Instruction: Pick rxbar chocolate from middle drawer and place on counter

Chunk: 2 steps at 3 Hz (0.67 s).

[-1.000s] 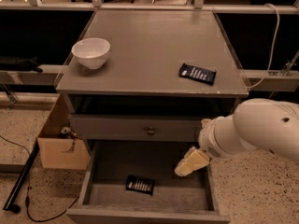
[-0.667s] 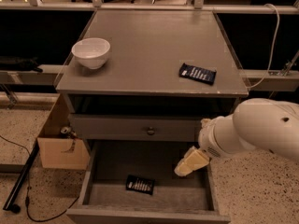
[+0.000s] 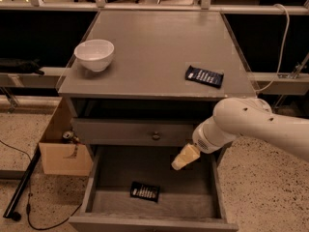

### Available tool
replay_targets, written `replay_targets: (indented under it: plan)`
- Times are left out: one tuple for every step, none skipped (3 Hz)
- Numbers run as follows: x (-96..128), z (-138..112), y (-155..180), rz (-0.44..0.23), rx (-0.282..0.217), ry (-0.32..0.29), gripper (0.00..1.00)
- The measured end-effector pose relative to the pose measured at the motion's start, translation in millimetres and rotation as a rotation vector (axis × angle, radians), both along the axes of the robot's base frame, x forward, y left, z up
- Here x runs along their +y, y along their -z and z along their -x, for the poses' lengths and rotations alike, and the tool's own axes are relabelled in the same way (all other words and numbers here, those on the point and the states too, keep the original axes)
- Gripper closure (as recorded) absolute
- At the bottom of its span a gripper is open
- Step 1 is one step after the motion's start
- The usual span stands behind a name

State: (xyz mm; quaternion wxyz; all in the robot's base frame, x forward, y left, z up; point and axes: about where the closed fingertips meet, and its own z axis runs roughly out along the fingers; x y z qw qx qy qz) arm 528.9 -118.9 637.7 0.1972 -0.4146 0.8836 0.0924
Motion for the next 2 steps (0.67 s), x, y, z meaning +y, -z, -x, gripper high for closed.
replay_targets:
  plan:
    - [0.0,0.1,0.1,0.0,0.0,0.0,0.0]
    - [-6.1,18.7,9.0,-0.013,-0.002,-0.01,0.0]
